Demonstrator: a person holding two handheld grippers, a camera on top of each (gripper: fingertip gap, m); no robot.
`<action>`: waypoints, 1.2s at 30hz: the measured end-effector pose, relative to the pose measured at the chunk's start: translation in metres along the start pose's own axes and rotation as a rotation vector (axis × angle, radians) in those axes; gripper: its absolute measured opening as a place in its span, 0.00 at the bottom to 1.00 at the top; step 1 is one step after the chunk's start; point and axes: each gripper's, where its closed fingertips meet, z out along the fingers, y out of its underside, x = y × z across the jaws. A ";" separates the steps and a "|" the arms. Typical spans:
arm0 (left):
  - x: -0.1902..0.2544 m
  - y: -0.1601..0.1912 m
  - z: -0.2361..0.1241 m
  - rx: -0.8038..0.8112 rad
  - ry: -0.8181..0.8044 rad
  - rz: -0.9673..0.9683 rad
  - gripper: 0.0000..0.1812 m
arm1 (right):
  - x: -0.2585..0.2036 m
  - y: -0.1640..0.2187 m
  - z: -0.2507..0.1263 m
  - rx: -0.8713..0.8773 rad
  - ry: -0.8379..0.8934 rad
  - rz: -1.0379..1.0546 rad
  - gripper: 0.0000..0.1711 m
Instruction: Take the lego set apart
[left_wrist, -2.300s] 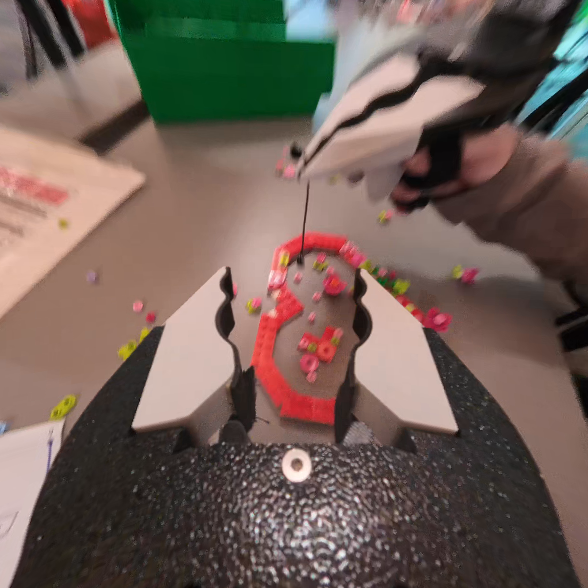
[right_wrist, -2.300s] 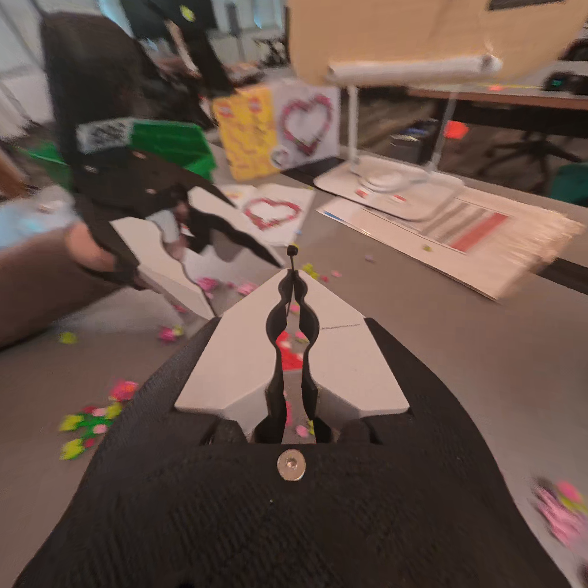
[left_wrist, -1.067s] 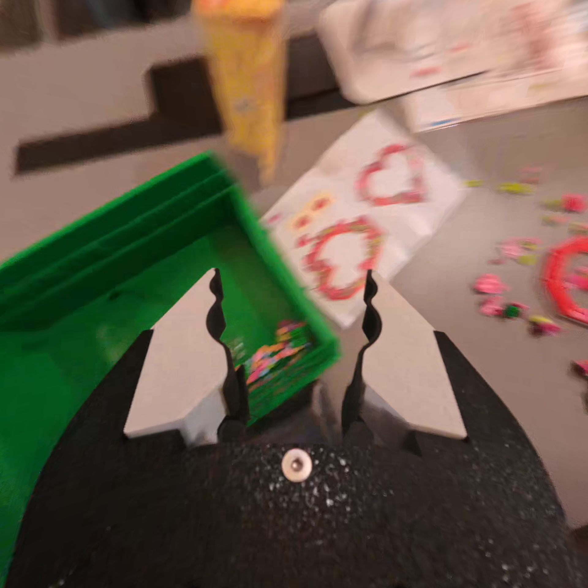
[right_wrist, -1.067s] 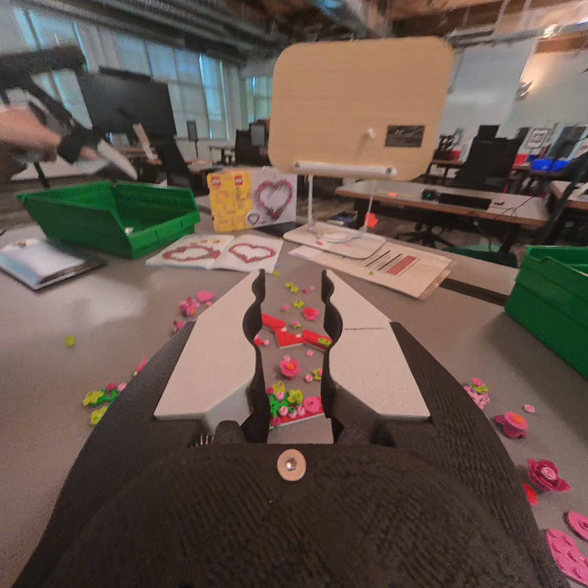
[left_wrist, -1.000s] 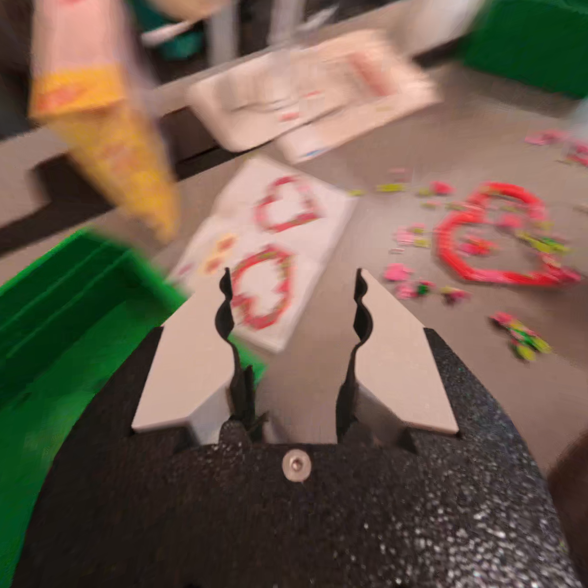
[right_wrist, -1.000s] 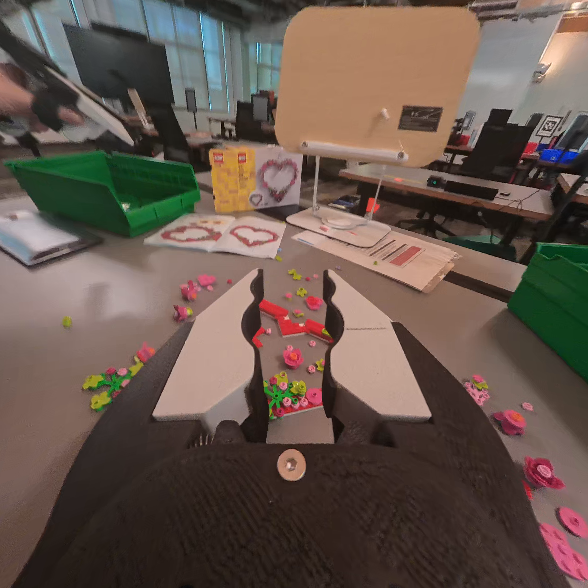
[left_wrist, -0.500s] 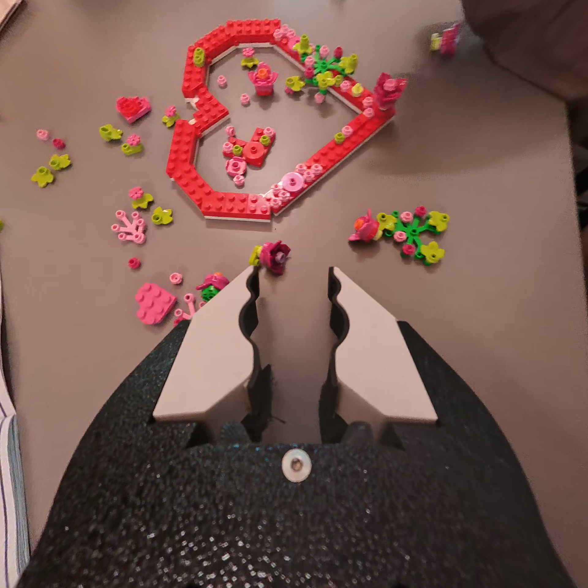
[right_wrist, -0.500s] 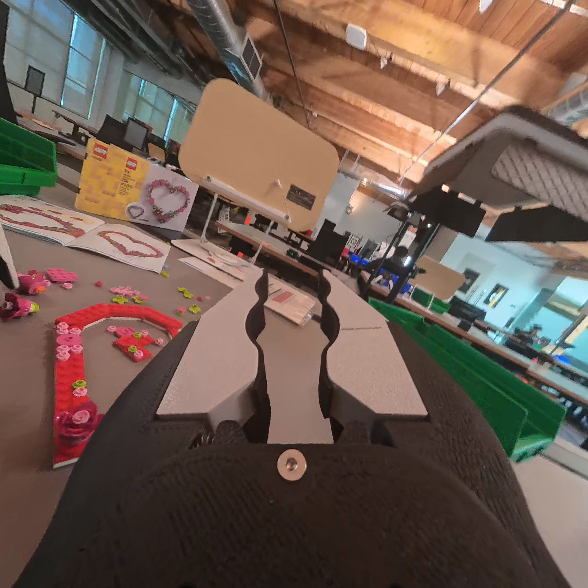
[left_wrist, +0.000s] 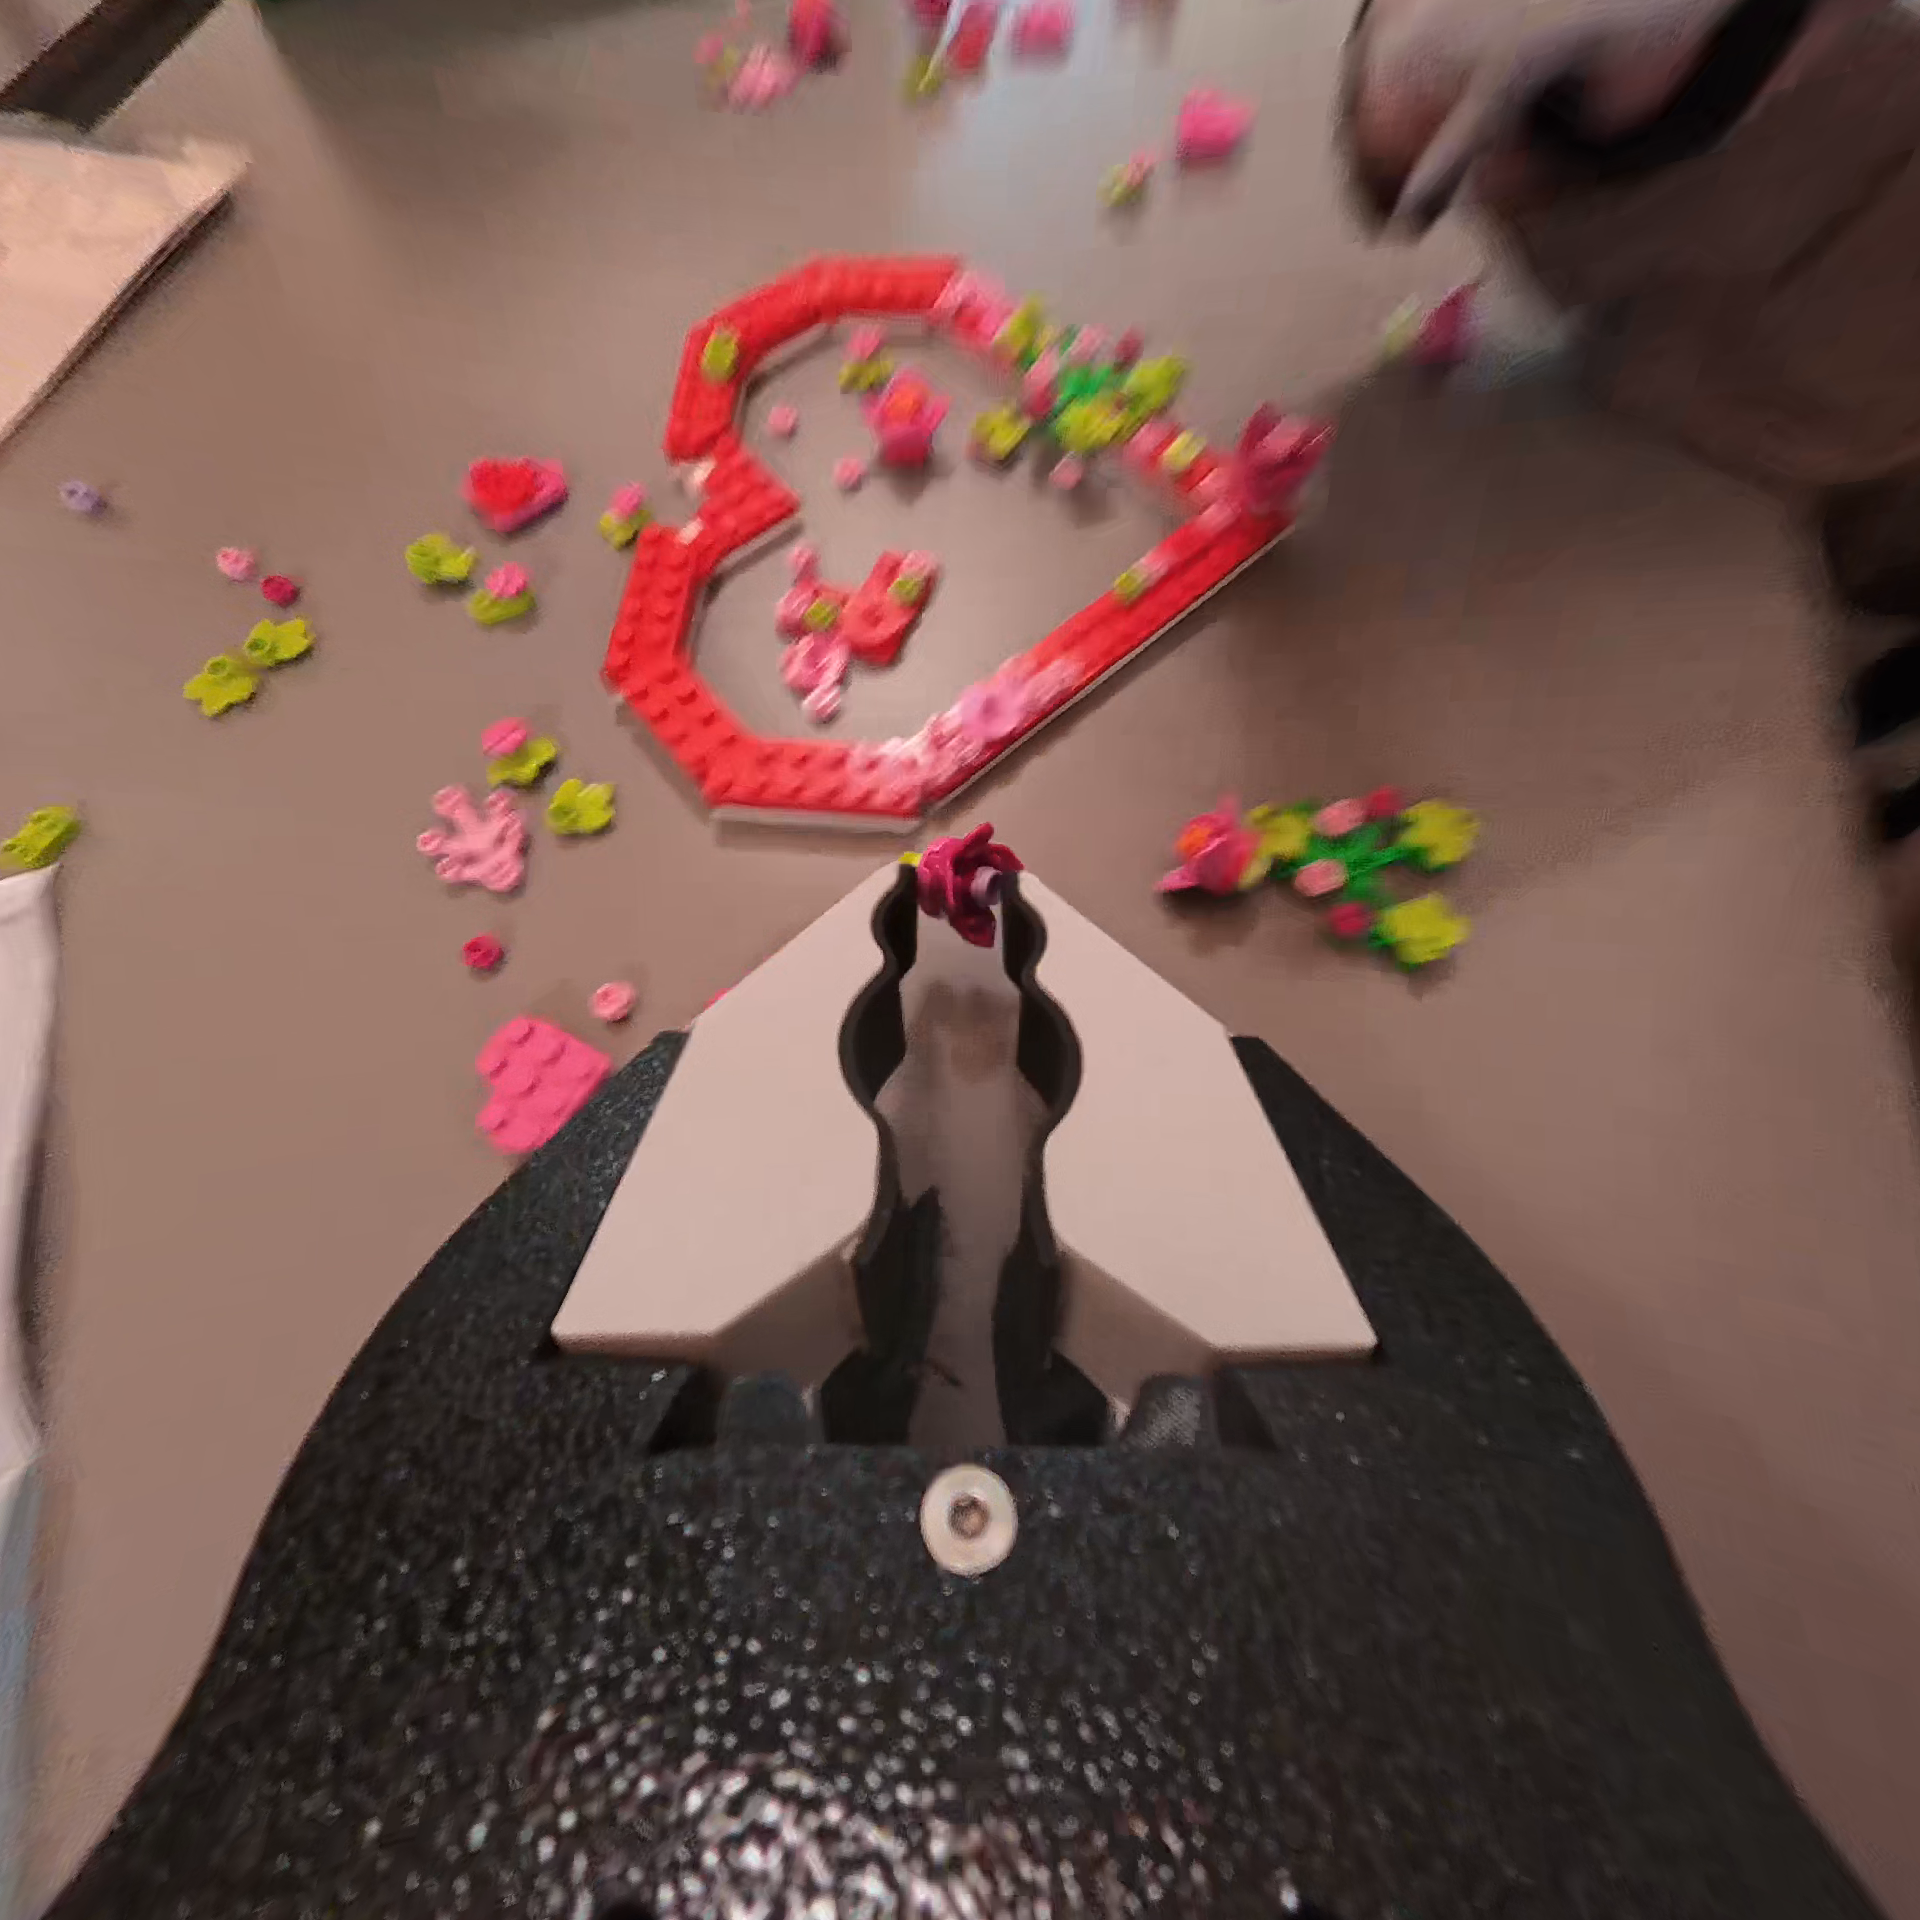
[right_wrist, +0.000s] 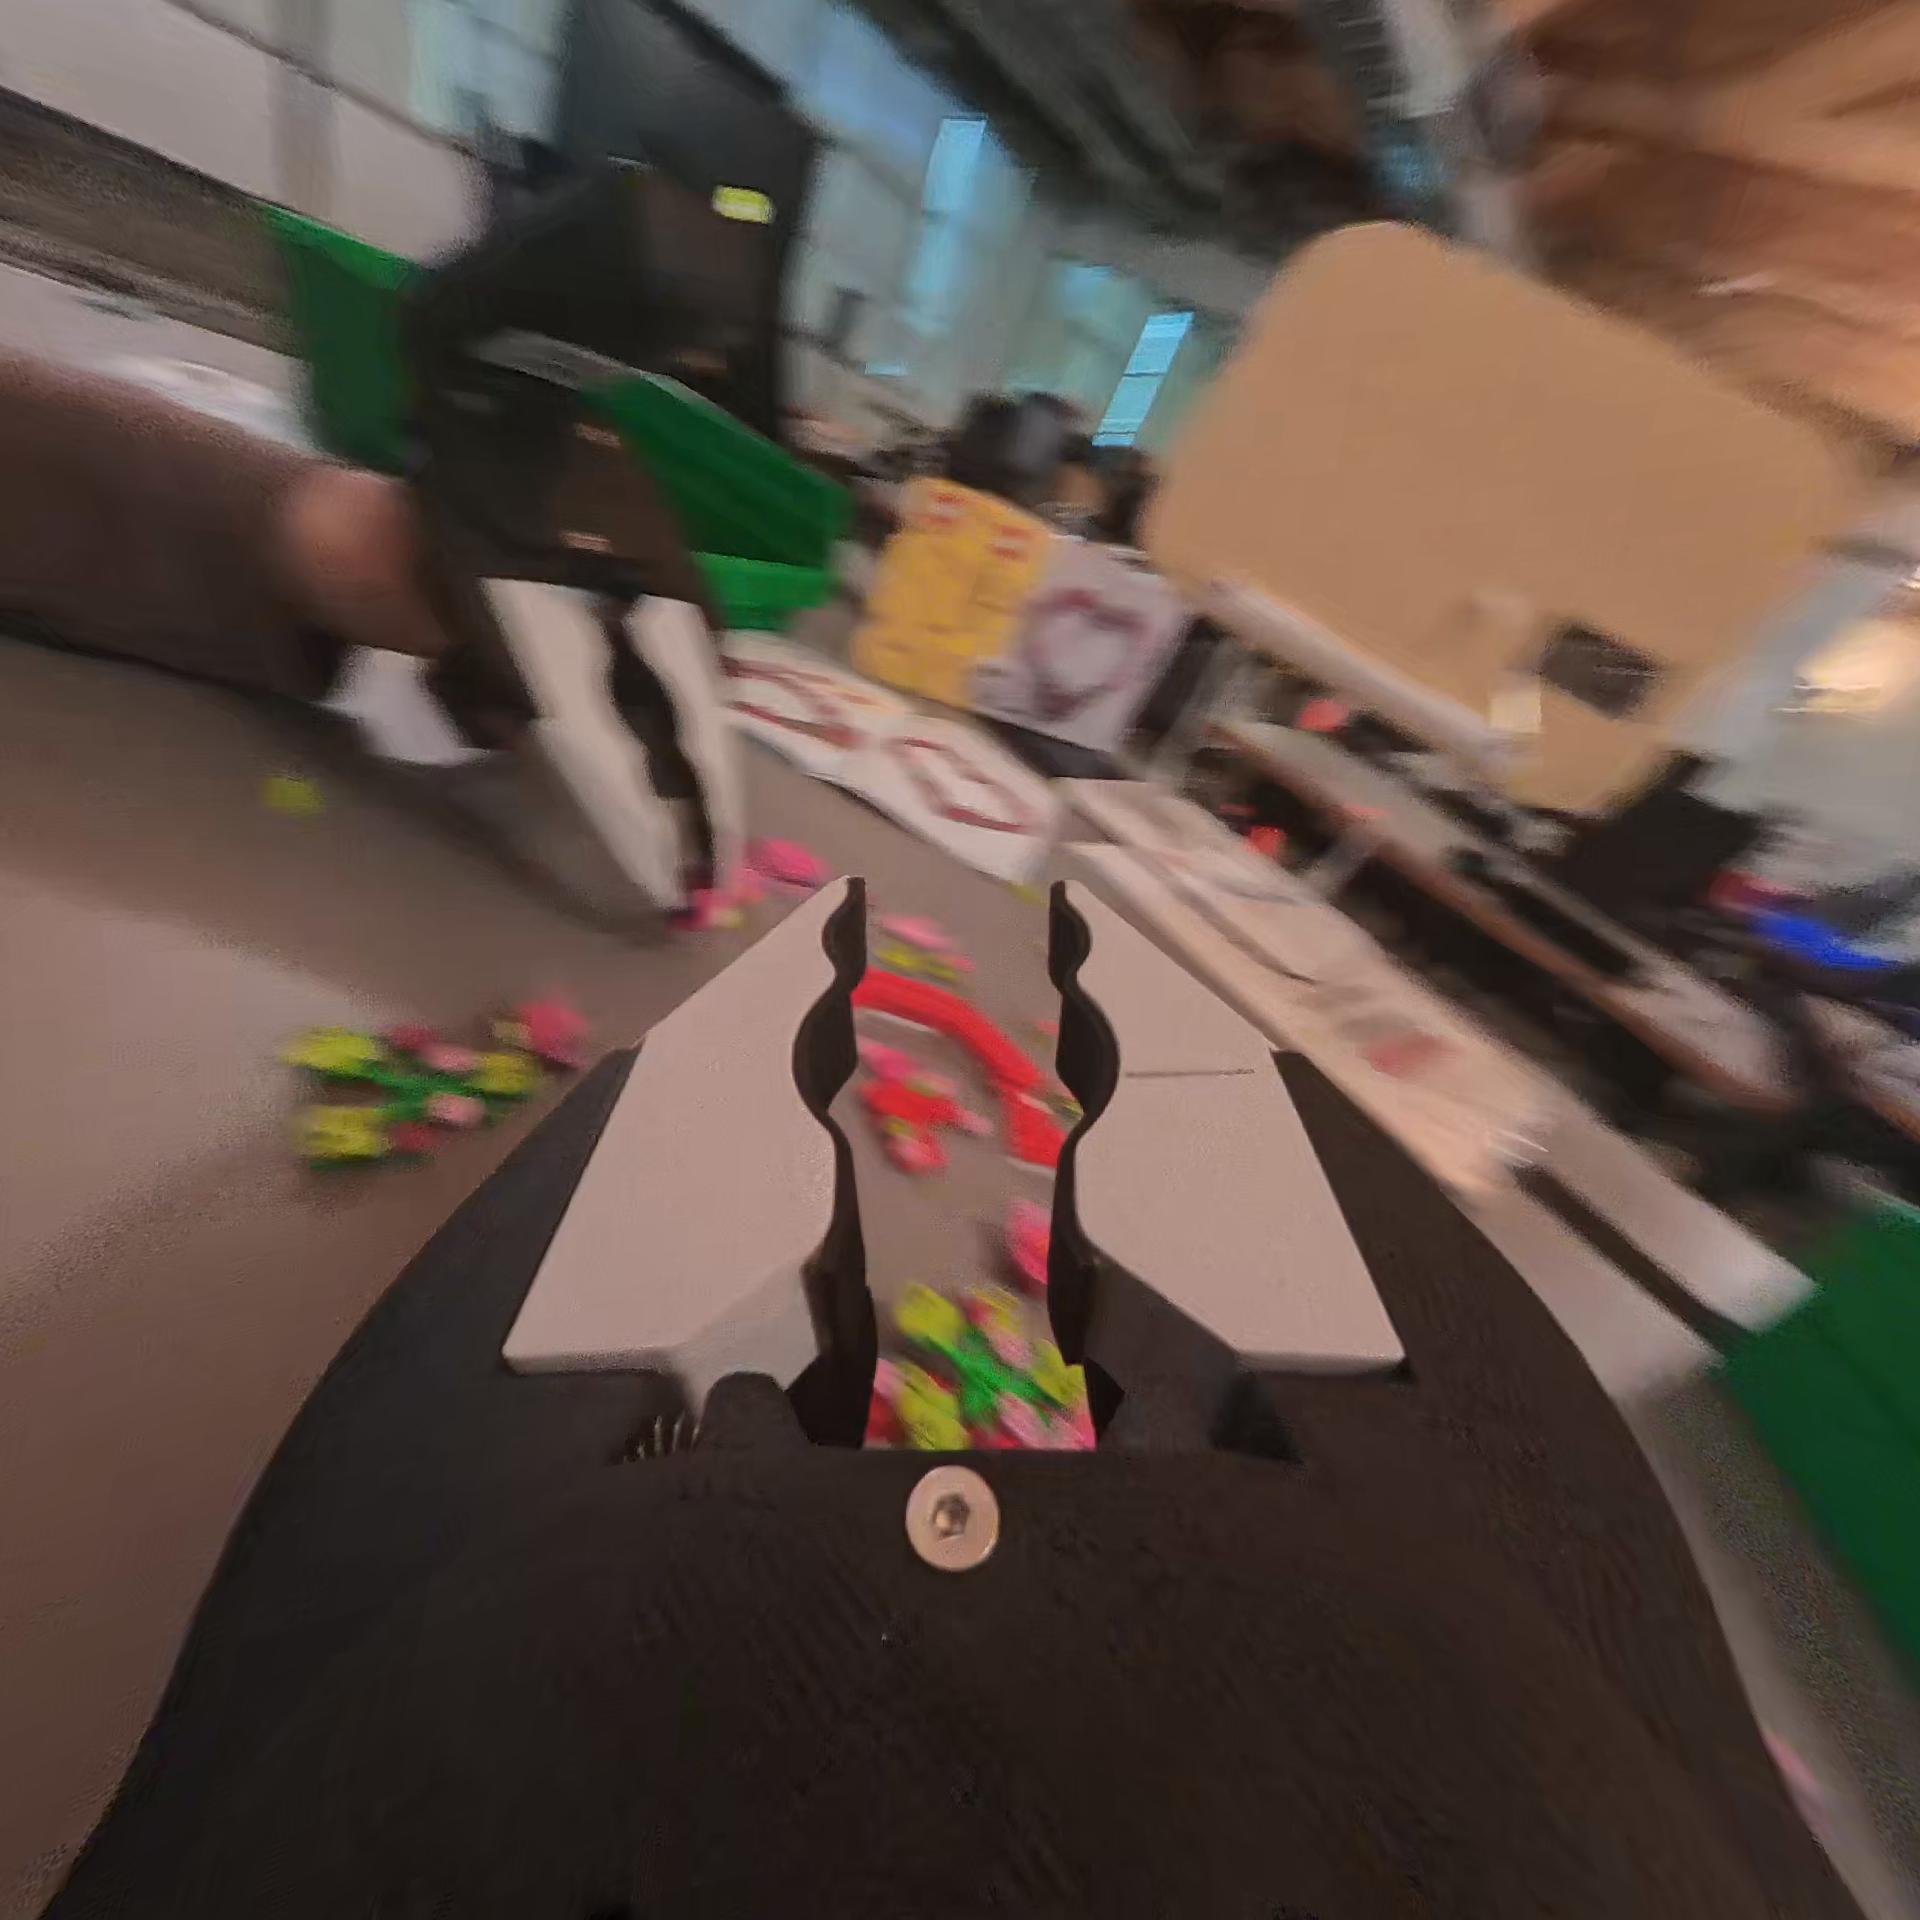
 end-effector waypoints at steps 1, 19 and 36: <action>0.015 -0.013 -0.007 0.096 0.123 -0.046 0.07 | -0.020 -0.006 0.012 -0.003 -0.128 0.043 0.20; 0.050 -0.067 -0.109 0.678 0.898 -0.368 0.07 | -0.088 -0.070 0.080 0.128 -0.587 -0.010 0.06; -0.007 -0.015 -0.046 0.242 -0.103 0.229 0.31 | -0.063 0.026 0.109 -0.255 -0.247 -0.402 0.04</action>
